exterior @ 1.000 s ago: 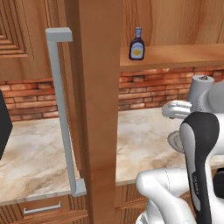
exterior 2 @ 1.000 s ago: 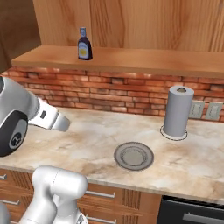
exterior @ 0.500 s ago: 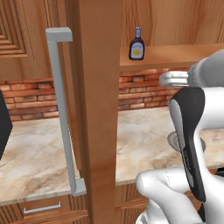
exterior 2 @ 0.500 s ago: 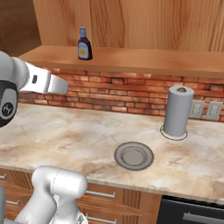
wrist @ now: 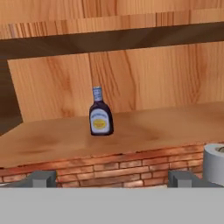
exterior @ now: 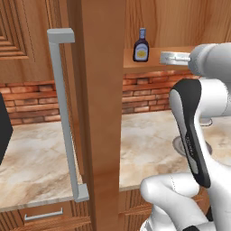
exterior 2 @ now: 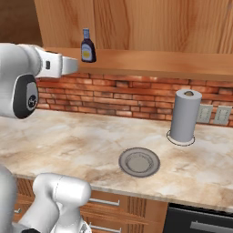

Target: Move the hot dog bun to the plate on the dining table and place the condiment next to that plate. Then navigate to the fridge and take the sausage and place it on the plate as well.

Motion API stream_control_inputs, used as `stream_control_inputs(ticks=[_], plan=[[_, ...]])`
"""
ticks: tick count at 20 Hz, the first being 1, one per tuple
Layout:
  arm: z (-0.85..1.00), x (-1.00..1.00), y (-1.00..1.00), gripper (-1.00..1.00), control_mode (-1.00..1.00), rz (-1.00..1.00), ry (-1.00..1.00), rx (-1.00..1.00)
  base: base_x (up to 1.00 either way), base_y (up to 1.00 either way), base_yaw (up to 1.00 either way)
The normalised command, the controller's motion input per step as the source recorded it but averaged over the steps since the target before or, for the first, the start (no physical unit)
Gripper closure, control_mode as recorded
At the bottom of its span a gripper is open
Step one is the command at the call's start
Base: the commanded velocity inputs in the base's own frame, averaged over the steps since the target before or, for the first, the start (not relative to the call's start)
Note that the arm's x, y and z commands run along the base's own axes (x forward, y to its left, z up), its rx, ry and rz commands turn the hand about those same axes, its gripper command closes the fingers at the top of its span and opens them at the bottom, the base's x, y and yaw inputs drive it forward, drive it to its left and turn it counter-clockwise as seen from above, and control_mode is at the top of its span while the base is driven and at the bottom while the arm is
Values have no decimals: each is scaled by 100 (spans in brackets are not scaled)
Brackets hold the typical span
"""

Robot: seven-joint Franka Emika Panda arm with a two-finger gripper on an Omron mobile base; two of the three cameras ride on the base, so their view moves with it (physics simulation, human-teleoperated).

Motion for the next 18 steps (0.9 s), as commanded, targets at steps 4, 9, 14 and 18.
stream_control_inputs(ticks=[4,9,14,18], plan=[[38,62,1,-100,-100,0,-15,0,0,0,0],[7,42,6,-100,-100,0,-3,0,0,0,0],[0,32,0,-100,-100,0,4,0,0,0,0],[0,31,0,-100,-100,0,2,0,0,0,0]])
